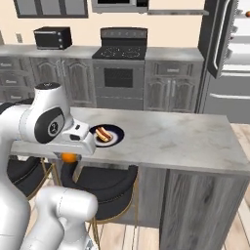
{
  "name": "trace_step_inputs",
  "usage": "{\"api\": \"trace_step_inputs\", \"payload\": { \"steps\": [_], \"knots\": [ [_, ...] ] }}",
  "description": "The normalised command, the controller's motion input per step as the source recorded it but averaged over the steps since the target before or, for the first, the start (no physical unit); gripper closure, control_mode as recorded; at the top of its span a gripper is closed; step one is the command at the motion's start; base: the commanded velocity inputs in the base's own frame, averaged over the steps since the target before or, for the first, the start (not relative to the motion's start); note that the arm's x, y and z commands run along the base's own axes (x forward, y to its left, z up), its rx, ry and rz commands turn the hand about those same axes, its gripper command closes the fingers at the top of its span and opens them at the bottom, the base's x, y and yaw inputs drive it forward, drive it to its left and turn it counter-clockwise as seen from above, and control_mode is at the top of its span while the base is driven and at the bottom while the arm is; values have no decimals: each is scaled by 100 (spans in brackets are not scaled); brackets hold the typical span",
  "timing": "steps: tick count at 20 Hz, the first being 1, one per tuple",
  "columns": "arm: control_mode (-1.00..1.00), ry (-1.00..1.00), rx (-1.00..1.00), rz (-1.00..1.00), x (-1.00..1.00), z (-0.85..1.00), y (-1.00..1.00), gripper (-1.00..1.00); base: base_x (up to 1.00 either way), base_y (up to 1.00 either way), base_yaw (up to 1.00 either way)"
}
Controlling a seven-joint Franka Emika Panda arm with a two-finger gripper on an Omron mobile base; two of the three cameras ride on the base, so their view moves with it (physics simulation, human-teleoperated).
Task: Pick up the tangerine and peach from the fridge and place one fruit on each plate on the dining counter.
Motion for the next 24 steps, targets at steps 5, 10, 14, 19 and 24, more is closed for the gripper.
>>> {"api": "trace_step_inputs", "payload": {
  "steps": [5,10,14,19,24],
  "knots": [
    [100,0,0,0,0,0,0,100,50,50,-19],
    [100,0,0,0,0,0,0,100,26,4,1],
    [-100,0,0,2,67,26,5,100,0,0,0],
    [-100,6,0,0,99,19,35,100,0,0,0],
    [-100,-3,0,-5,100,-12,51,100,0,0,0]
  ]
}}
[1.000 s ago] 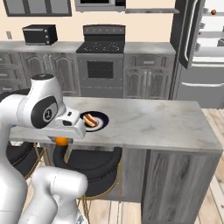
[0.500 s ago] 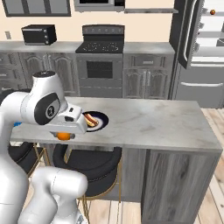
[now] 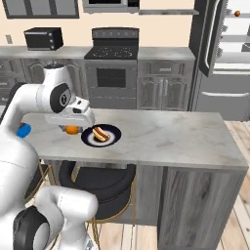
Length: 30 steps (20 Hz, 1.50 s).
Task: Pick up the tangerine and peach from the fridge and place one fruit on each plate on the dining counter.
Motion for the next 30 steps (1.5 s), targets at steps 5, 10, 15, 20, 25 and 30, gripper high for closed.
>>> {"api": "trace_step_inputs", "payload": {
  "steps": [5,10,15,20,25,30],
  "knots": [
    [-100,-10,0,-7,97,-36,52,100,0,0,0],
    [-100,5,0,-6,66,-8,-6,100,0,0,0],
    [-100,0,8,-27,77,-53,0,100,0,0,0],
    [-100,-1,2,-30,49,-55,0,100,0,0,0],
    [-100,-1,0,-24,44,-51,2,100,0,0,0],
    [-100,0,-3,-8,32,-39,27,100,0,0,0]
  ]
}}
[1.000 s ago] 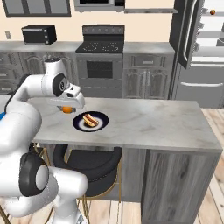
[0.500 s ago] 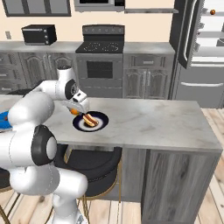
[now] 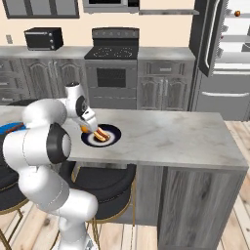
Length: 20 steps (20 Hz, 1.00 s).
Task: Pick up the tangerine and peach from the fridge and place one fruit on each plate on the dining counter.
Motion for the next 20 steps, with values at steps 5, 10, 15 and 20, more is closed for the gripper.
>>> {"api": "trace_step_inputs", "payload": {
  "steps": [5,10,15,20],
  "knots": [
    [-100,0,-5,-6,45,-33,7,100,0,0,0],
    [-100,0,-1,-5,42,-30,0,100,0,0,0],
    [-100,0,0,-1,13,-22,2,100,0,0,0],
    [-100,0,0,0,1,-30,1,100,0,0,0]
  ]
}}
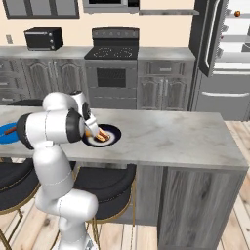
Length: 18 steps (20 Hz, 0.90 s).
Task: Pick up the tangerine and peach from the fridge and place one fruit on each plate on the dining counter.
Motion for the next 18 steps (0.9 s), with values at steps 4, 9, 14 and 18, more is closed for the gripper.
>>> {"api": "trace_step_inputs", "payload": {
  "steps": [4,9,14,18],
  "knots": [
    [-100,0,0,0,0,-34,0,100,0,0,0],
    [-100,0,0,0,0,-26,0,100,0,0,0],
    [-100,0,0,0,1,-11,0,100,0,0,0],
    [-100,1,0,0,0,0,0,-100,0,0,0]
  ]
}}
